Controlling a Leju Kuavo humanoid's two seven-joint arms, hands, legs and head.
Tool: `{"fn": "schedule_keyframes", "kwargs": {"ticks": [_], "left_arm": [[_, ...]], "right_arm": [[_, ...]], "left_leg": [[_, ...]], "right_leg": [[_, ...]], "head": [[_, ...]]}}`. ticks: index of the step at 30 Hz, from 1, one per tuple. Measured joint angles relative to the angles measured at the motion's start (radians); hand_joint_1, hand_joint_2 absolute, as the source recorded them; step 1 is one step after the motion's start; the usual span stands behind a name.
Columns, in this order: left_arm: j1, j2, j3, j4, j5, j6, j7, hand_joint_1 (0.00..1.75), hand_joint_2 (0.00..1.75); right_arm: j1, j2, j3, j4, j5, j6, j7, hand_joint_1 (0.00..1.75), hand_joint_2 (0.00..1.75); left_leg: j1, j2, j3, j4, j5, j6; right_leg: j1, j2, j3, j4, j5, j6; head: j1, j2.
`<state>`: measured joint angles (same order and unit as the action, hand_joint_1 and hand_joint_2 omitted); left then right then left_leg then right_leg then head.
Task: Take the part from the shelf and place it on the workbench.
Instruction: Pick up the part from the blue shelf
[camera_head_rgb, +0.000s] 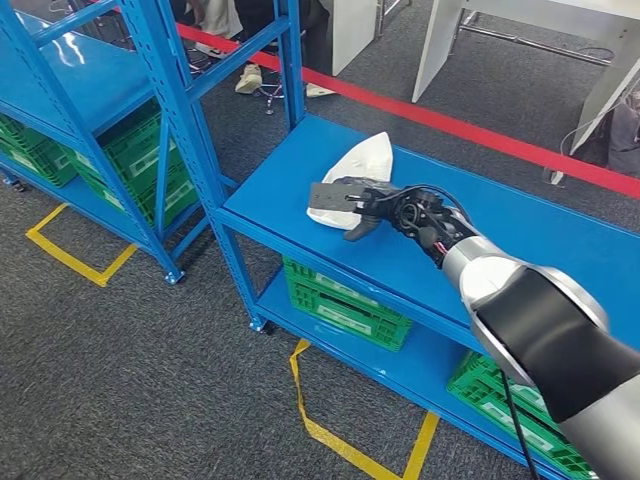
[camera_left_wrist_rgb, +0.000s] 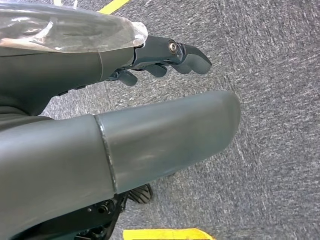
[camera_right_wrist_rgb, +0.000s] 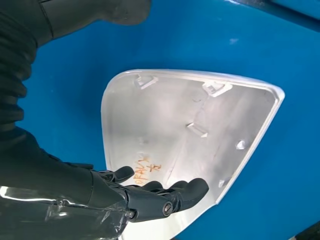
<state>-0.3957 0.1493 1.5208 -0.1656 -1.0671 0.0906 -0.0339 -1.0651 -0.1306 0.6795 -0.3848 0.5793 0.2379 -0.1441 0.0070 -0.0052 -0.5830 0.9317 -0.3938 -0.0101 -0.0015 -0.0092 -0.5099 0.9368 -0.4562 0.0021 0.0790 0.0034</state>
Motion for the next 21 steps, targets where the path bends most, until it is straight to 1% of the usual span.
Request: {"fn": "schedule_keyframes", "kwargs": {"ticks": [15,21], "left_arm": [[-0.021,-0.014,0.0,0.0,-0.022,0.009,0.014,0.0,0.0],[-0.022,-0.015,-0.001,0.0,-0.022,0.009,0.015,0.0,0.0]], "right_arm": [[-0.003,0.01,0.015,0.037,0.038,-0.022,0.071,0.0,1.75],[-0.003,0.01,0.016,0.039,0.038,-0.022,0.076,0.0,1.75]], "left_leg": [[0.0,0.0,0.0,0.0,0.0,0.0],[0.0,0.0,0.0,0.0,0.0,0.0]], "right_leg": [[0.0,0.0,0.0,0.0,0.0,0.0],[0.0,0.0,0.0,0.0,0.0,0.0]], "head": [[0.0,0.0],[0.0,0.0]]}}
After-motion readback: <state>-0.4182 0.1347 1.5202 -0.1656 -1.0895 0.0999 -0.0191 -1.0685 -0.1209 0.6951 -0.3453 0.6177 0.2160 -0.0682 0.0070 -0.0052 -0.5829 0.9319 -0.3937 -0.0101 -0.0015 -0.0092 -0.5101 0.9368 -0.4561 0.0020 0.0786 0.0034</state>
